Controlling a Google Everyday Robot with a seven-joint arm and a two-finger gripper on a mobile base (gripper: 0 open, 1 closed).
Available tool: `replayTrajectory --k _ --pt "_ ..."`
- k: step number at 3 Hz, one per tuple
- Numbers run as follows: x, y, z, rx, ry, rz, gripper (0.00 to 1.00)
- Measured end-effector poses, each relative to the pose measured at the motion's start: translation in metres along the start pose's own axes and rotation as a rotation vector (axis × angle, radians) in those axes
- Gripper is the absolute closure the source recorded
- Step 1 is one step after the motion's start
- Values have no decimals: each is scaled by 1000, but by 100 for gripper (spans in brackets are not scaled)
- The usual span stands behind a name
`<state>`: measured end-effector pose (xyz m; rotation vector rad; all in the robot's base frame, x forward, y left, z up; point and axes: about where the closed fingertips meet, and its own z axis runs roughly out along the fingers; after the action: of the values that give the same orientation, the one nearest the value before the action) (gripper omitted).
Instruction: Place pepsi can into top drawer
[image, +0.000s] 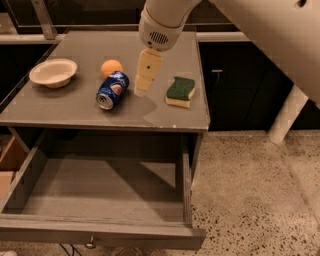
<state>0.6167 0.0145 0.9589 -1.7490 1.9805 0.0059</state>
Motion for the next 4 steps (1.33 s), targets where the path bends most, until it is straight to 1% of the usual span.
replayTrajectory --k 1,2,3,4 --pt "-2 0 0 0 -2 -2 0" --pt "-6 10 3 -19 2 -50 0" --pt "-23 14 16 -31 6 -93 0" --pt "-39 7 30 -47 9 -150 0"
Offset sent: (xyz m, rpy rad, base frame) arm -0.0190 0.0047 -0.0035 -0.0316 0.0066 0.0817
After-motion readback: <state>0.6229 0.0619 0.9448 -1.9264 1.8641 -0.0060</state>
